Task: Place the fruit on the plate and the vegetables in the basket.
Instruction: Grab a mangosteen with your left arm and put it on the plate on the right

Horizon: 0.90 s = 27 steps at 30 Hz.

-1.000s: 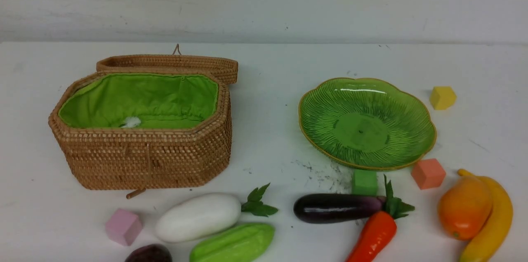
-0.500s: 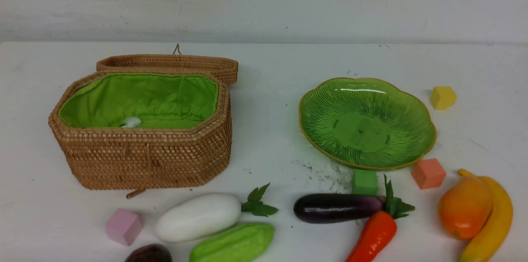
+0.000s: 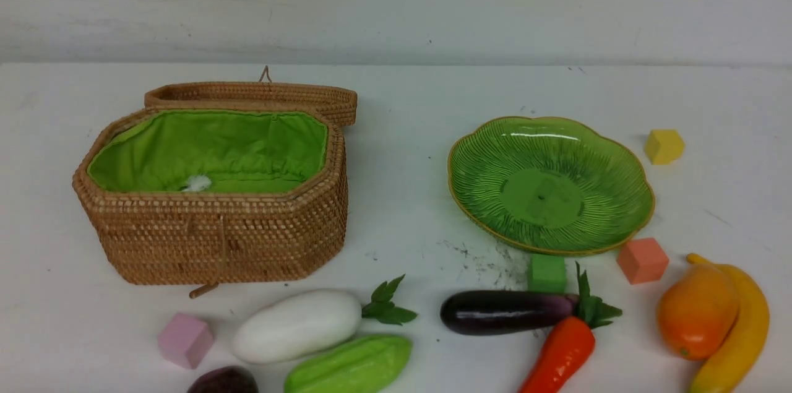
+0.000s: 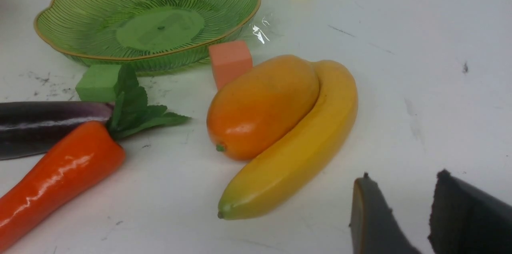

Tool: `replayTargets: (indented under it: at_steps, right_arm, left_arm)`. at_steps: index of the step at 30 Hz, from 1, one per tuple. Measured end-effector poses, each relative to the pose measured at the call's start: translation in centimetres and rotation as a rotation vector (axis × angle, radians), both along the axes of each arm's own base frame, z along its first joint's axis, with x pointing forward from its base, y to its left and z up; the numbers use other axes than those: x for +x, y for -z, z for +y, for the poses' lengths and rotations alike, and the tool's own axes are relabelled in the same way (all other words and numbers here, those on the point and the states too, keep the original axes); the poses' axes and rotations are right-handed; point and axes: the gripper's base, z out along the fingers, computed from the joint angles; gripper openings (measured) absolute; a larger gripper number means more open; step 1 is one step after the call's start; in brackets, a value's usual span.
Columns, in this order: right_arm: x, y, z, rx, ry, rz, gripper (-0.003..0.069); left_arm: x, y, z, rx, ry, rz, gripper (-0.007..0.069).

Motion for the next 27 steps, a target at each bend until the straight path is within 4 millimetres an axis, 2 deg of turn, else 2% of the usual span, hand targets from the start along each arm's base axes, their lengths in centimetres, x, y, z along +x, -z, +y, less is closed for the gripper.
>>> replayTargets:
  at_steps: [11,15,18,22,24,25,27]
  right_arm:
    - [0.0,0.0,0.0,0.0,0.0,0.0,0.0245]
    - [0.0,0.0,0.0,0.0,0.0,0.0,0.0245]
    - [0.0,0.0,0.0,0.0,0.0,0.0,0.0245]
    - [0.0,0.0,0.0,0.0,0.0,0.0,0.0245]
    - [0.0,0.0,0.0,0.0,0.0,0.0,0.0245]
    - [0.0,0.0,0.0,0.0,0.0,0.0,0.0245]
    - [0.0,0.0,0.0,0.0,0.0,0.0,0.0245]
  left_arm:
    - [0.0,-0.1,0.1,0.028,-0.001,-0.007,0.0239]
    - [0.3,-1.0,-0.1,0.006,0.01,-0.112,0.0239]
    - [0.5,-2.5,-0.5,-0.176,0.024,-0.279,0.0239]
    - [0.3,-4.6,-0.8,-0.23,0.073,-0.51,0.0239]
    - [0.1,-5.5,-0.8,-0.254,0.085,-0.569,0.0239]
    - [0.0,-6.2,-0.8,-0.265,0.088,-0.591,0.0239]
    - [-0.7,-8.9,-0.8,-0.288,0.095,-0.662,0.0239]
